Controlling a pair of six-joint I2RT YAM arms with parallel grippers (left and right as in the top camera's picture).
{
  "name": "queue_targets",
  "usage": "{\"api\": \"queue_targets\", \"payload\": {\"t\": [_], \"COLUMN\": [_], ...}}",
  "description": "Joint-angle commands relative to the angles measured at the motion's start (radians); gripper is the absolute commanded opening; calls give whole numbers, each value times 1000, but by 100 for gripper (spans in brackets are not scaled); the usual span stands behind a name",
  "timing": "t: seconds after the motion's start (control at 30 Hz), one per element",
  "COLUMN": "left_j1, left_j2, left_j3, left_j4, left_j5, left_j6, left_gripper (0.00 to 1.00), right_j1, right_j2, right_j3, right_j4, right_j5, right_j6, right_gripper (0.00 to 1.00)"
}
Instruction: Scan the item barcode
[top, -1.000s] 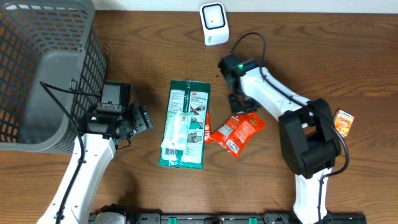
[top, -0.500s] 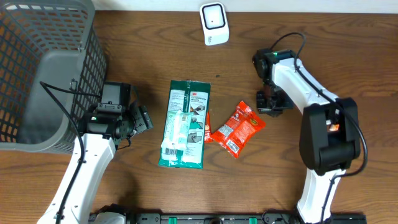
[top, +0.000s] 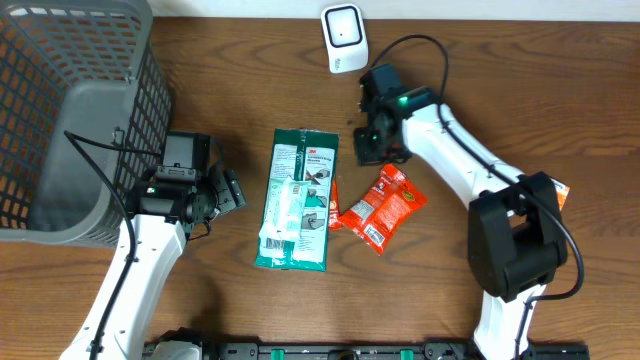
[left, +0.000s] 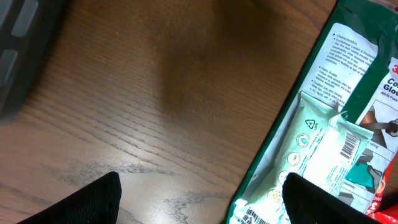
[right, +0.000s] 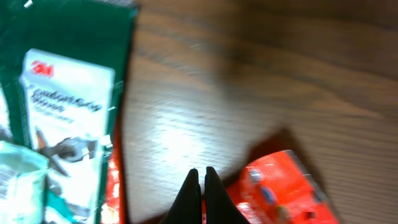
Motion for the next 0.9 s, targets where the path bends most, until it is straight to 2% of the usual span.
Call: {"api": "queue_targets", "payload": {"t": [0.0, 0.33, 0.57, 0.87], "left_j1": [4, 4, 4, 4], "left_j2": [2, 2, 2, 2], "left_j3": [1, 1, 1, 1], "left_j4": [1, 1, 1, 1], "left_j5": [-9, -9, -9, -9], "left_j6": [-3, -2, -3, -3], "left_gripper": [84, 84, 84, 84], "right_j1": [48, 86, 39, -30], "right_j2": [-15, -15, -15, -25], "right_j3": [-15, -154, -175, -148], "right_j4": [9, 45, -152, -237], "right_j5": [46, 136, 376, 364], "right_j6": [40, 62, 106, 97], "right_gripper": [1, 1, 1, 1]}}
